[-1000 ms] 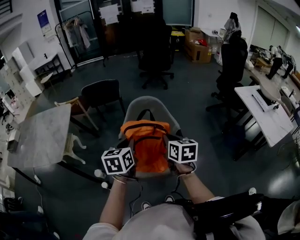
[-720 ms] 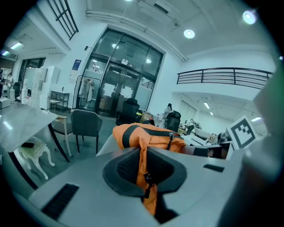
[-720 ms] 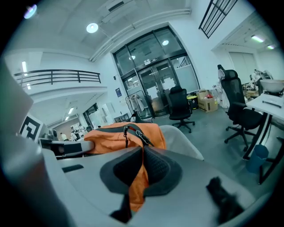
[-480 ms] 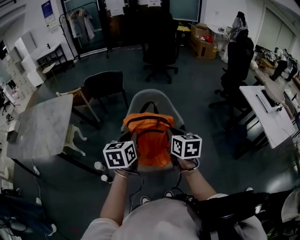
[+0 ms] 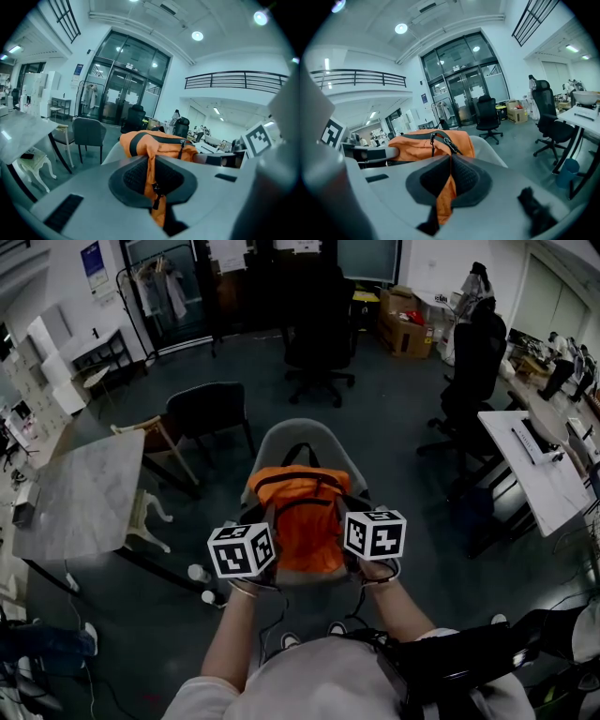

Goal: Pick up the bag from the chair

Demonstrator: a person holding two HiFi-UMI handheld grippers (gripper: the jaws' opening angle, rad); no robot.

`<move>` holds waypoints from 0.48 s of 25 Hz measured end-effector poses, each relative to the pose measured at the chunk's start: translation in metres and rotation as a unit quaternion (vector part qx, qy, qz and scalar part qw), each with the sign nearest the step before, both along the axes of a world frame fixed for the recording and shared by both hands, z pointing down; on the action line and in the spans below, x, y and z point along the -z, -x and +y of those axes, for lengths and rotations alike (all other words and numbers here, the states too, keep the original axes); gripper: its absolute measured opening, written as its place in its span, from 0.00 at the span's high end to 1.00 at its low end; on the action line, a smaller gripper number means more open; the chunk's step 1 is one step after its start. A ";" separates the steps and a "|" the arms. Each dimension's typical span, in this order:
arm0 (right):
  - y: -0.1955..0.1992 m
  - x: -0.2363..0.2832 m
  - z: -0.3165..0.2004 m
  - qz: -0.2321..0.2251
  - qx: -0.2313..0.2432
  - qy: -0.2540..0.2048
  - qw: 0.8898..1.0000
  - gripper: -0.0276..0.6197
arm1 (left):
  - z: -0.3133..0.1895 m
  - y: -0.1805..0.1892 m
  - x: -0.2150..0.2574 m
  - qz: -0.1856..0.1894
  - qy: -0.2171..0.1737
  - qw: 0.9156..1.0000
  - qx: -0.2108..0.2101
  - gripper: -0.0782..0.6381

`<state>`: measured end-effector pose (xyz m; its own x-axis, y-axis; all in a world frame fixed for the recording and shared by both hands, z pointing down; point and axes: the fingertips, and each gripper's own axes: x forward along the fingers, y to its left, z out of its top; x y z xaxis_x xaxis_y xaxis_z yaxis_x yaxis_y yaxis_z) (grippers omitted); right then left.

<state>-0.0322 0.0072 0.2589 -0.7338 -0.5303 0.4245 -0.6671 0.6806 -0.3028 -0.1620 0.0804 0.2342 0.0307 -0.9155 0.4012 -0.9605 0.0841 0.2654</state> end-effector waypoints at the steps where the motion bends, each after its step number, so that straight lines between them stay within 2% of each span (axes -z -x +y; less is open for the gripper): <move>1: -0.001 0.000 0.000 0.000 0.000 -0.001 1.000 0.90 | 0.000 0.000 0.000 0.000 0.000 1.000 0.000 0.85; 12: -0.004 -0.002 0.002 0.003 -0.005 -0.007 1.000 0.90 | 0.003 -0.002 -0.004 0.000 0.004 1.000 -0.002 0.85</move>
